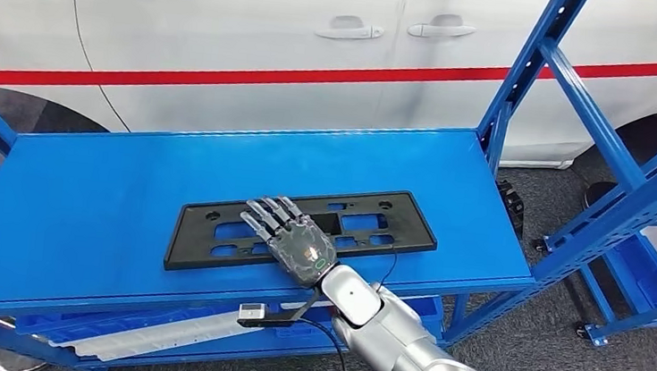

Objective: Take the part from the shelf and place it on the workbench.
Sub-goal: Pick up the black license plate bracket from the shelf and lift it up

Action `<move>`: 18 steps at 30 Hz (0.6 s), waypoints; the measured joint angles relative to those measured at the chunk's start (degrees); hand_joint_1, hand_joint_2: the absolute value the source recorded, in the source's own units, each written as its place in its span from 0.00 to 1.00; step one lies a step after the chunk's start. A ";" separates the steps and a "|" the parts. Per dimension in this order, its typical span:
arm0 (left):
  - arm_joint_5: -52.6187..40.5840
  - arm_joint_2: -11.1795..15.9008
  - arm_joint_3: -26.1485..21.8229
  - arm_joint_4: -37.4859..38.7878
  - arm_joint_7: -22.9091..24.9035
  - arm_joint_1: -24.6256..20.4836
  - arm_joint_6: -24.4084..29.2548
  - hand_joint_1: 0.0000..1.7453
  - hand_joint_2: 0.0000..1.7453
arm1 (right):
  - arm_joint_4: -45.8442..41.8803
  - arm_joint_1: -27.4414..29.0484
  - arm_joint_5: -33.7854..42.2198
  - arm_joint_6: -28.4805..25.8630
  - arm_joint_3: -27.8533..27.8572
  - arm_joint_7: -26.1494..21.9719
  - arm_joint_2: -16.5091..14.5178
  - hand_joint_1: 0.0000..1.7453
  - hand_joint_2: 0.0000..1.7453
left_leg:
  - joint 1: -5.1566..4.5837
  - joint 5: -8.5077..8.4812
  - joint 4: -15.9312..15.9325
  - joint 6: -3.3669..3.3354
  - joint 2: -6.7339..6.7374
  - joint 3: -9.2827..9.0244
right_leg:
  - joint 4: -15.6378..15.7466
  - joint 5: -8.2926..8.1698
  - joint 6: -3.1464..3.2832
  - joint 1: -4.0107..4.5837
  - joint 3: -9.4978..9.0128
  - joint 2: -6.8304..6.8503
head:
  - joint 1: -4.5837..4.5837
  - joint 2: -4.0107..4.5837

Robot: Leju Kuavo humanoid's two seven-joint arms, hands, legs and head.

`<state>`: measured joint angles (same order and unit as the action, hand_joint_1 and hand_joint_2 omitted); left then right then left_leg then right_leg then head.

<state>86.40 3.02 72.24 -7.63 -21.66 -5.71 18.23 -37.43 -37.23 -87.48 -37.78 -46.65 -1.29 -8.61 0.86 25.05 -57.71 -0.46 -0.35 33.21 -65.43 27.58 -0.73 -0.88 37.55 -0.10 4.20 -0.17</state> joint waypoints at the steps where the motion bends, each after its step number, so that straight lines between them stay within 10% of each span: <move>1: 0.00 0.00 -0.03 0.00 -0.14 -0.01 0.04 0.00 0.00 | 0.81 -0.78 -1.16 1.01 -0.03 1.66 0.00 0.02 1.00 | -0.12 0.16 -0.18 0.27 -0.03 0.00 | 3.49 -1.26 0.21 0.05 -1.63 0.05 | 0.01 0.00; 5: 0.00 0.03 -0.22 0.00 -0.57 0.04 0.19 0.00 0.00 | 4.98 -4.14 -2.04 7.02 -0.08 8.33 0.05 0.89 1.00 | -0.24 0.37 -0.19 1.62 0.00 -0.07 | 6.60 -1.90 1.50 0.32 -2.92 -0.08 | 0.02 0.00; 6: 0.00 0.03 -0.24 0.00 -0.62 0.06 0.19 0.00 0.00 | 6.00 -4.97 -2.04 8.69 -0.05 9.77 0.09 0.97 1.00 | -0.15 0.78 -0.60 1.91 0.02 -0.02 | 6.83 -2.01 1.88 0.27 -3.10 -0.06 | 0.01 0.00; 12: 0.00 0.04 -0.25 0.00 -0.64 0.37 0.01 0.00 0.00 | 10.35 -7.17 -2.04 12.93 0.67 13.18 1.04 1.00 1.00 | 0.07 8.28 -16.56 2.75 0.04 6.62 | 7.21 -2.22 2.85 0.35 -3.48 0.12 | 0.02 0.00; 18: 0.00 0.17 -0.26 0.00 -0.75 0.18 -0.08 0.00 0.00 | 11.62 -7.72 -2.38 12.84 1.83 12.07 1.38 0.99 1.00 | -0.27 1.39 -0.17 1.50 0.03 -1.75 | 6.96 -2.30 1.92 0.62 -3.57 -0.11 | 0.02 0.00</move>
<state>86.40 3.19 71.98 -7.63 -22.41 -5.53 18.16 -25.81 -44.95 -89.87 -24.94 -44.82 10.79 -7.23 0.59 26.44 -57.87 1.04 -0.32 31.46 -58.47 25.28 1.19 -0.25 33.98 -0.21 4.21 -0.17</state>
